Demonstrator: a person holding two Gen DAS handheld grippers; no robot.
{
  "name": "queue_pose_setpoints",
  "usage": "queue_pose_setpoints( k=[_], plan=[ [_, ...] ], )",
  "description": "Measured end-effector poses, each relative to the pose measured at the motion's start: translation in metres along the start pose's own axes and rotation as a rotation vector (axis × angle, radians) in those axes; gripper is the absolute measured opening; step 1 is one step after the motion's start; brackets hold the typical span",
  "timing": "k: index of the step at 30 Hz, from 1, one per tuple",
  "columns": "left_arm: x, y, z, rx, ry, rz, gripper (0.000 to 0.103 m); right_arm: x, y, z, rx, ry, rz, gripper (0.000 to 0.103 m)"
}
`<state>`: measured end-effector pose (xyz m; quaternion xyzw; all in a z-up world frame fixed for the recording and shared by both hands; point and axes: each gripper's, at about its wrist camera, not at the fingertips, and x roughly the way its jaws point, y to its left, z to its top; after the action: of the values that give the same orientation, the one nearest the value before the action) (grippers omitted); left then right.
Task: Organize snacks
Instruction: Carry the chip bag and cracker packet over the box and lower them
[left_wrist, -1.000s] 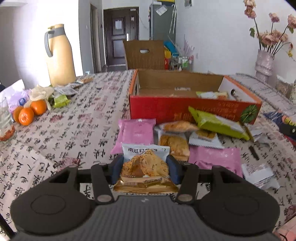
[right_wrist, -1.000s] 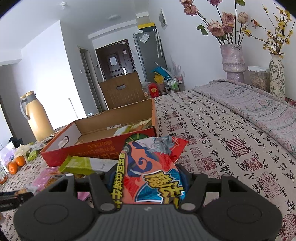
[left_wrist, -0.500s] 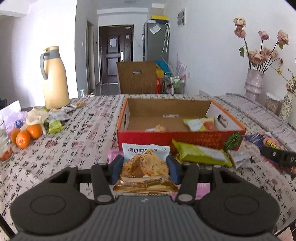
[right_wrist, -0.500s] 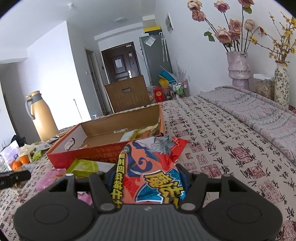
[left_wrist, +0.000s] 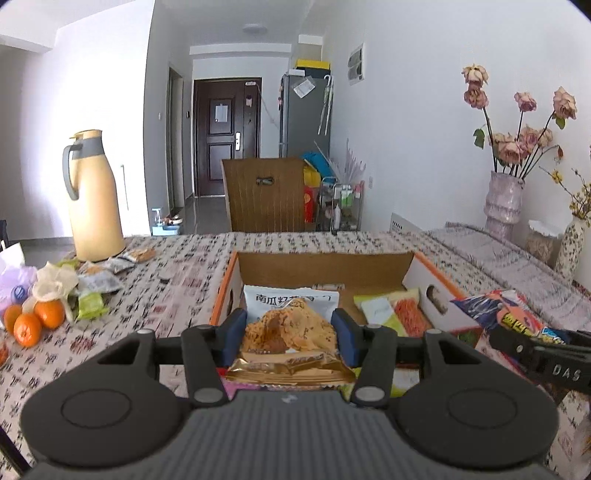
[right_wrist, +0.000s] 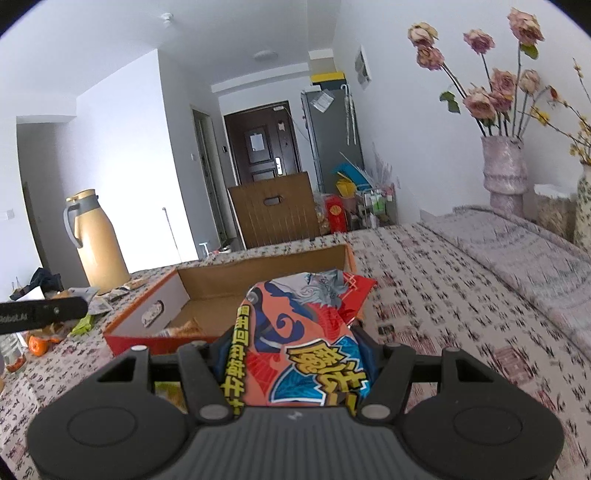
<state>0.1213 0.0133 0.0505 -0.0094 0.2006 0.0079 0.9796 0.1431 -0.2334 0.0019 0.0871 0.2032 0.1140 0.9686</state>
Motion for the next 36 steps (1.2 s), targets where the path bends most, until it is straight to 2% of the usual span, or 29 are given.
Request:
queue_pose_setpoints(
  k=[8,23,30,36],
  plan=[
    [0.030,-0.012,0.022,0.012,-0.025,-0.006,0.052,0.034,0.007,0.023,-0.027,-0.031,0.012,0.062],
    [0.102,-0.021,0.048,-0.004,-0.001,0.036,0.052,0.114,0.014,0.058,-0.060,-0.028,0.008,0.062],
    [0.132,-0.013,0.037,-0.032,0.038,0.058,0.052,0.139,0.010,0.051,-0.044,0.012,0.001,0.062],
    [0.147,-0.008,0.026,-0.036,0.089,0.061,0.052,0.145,0.010,0.043,-0.047,0.056,0.003,0.062]
  ],
)
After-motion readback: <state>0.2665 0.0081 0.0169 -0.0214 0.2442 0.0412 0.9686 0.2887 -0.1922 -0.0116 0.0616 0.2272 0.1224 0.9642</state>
